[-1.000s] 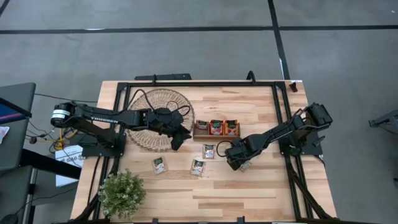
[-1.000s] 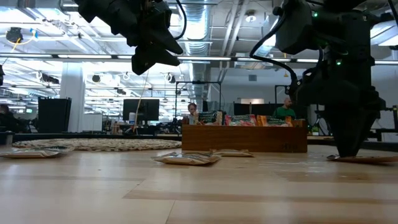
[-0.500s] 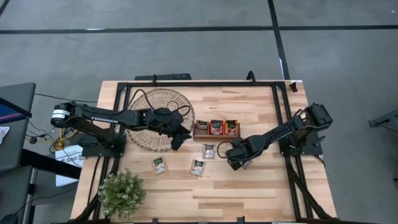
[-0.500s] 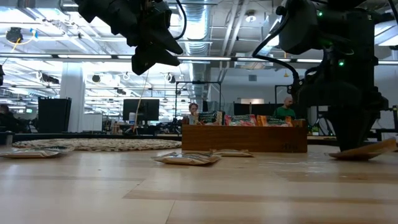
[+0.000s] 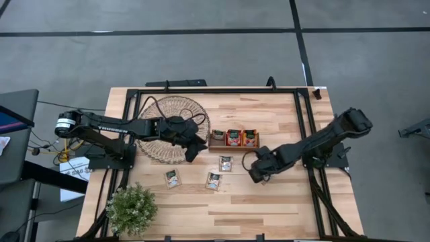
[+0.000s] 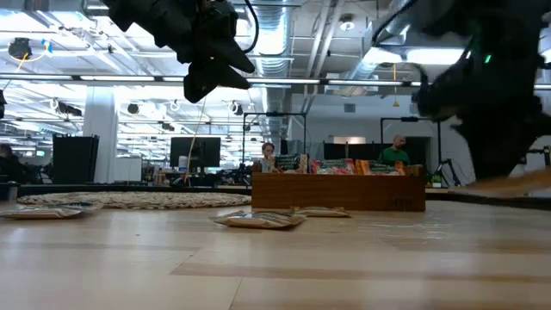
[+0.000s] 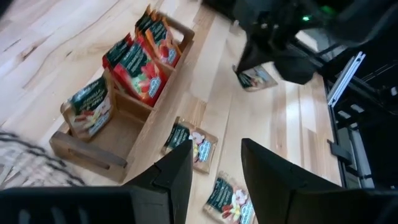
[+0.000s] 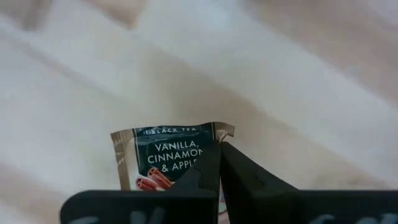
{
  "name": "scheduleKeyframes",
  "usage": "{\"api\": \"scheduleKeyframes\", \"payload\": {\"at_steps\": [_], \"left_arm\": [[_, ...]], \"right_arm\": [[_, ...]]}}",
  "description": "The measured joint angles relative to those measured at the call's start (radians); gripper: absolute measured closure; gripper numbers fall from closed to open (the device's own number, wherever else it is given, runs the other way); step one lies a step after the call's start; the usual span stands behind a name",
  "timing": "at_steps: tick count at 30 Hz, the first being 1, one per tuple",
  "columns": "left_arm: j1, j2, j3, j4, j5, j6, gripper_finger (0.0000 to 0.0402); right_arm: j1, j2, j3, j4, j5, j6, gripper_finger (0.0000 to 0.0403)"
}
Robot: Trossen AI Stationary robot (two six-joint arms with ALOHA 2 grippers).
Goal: Pick & Place Tea
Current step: Put the brown tea bag into the left section of the wooden organizer
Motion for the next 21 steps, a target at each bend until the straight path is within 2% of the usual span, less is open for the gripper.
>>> {"api": "scheduleKeyframes", "payload": {"at_steps": [4, 7, 10, 15, 21], "left_arm": [[0.0, 0.0, 0.0, 0.057, 0.014, -0.011, 0.0273], [0.0, 0.0, 0.0, 0.13, 0.04, -0.033, 0.0273], [0.0, 0.0, 0.0, 0.207, 0.054, -0.065, 0.0273], [0.0, 0.0, 0.0, 0.3, 0.055, -0.147, 0.0273], [0.0, 0.0, 0.0, 0.339, 0.056, -0.255, 0.0273]], "right_arm": [[0.051, -0.095, 0.0, 0.026, 0.076, 0.089, 0.0402], [0.088, -0.165, 0.001, 0.052, 0.215, 0.146, 0.0402], [0.102, -0.212, 0.003, 0.09, 0.39, 0.133, 0.0402], [0.065, -0.217, 0.062, 0.122, 0.638, -0.034, 0.0402], [-0.017, -0.121, 0.235, 0.146, 0.857, -0.358, 0.0403]]}}
